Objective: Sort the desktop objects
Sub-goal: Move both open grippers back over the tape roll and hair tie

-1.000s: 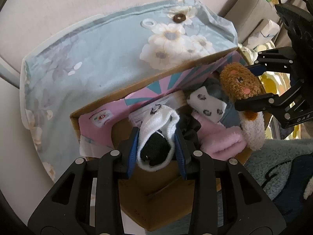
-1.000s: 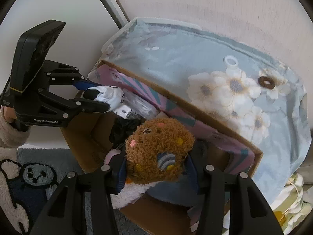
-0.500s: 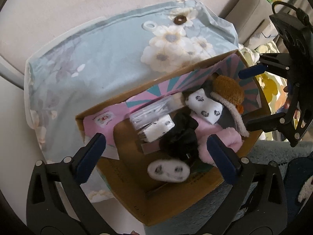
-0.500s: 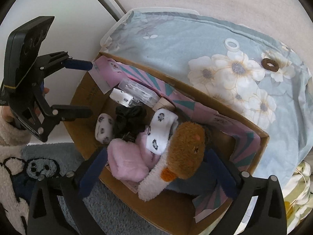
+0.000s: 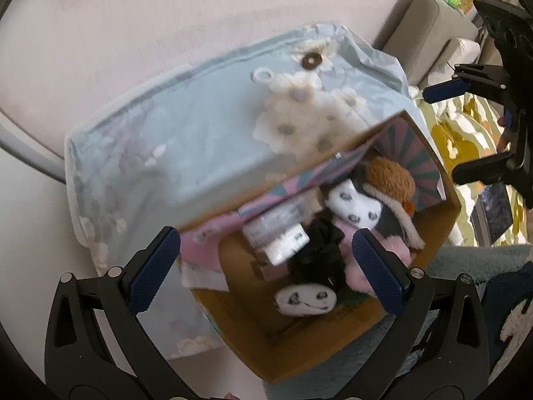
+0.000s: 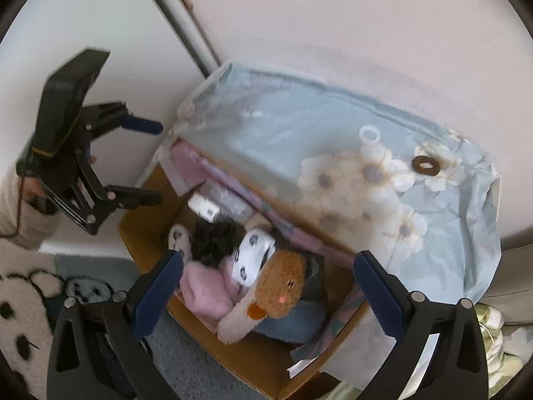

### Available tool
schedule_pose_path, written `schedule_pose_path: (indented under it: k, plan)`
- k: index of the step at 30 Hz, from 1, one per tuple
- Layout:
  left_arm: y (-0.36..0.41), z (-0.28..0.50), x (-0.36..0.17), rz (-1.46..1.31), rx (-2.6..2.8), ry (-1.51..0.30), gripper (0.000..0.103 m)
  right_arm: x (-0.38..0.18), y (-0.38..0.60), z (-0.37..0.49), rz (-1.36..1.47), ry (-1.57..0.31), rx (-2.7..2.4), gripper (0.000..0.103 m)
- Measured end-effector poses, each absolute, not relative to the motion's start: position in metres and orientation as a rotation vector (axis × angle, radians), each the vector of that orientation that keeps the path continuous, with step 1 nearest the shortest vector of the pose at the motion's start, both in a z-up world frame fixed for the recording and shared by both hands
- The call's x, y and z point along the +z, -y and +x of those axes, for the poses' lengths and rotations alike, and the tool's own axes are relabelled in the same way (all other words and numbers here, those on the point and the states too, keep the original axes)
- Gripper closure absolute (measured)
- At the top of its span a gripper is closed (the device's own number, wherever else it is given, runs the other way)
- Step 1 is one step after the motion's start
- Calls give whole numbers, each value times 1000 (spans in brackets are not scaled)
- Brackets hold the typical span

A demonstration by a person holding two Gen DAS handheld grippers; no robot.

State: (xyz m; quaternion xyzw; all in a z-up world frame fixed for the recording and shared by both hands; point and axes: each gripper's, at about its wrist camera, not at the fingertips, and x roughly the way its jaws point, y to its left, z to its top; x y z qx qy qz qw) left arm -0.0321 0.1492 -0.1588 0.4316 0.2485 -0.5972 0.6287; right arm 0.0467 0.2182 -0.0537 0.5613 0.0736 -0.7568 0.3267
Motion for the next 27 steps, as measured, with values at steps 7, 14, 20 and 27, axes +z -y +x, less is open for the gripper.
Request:
schedule_pose_path:
  k: [7, 14, 20, 27]
  plan:
    - [-125, -29, -134, 963, -1390, -495, 0, -32, -243, 28, 1422, -270, -2154, 1]
    - [-90, -37, -116, 958, -1410, -440, 0, -37, -273, 10, 1465, -258, -2253, 1]
    - [-51, -62, -111, 987, -1486, -368, 0, -60, -291, 0, 1505, -207, -2267, 1]
    - [32, -88, -141, 1098, -1506, -267, 1, -106, -305, -42, 1514, -164, -2275, 1]
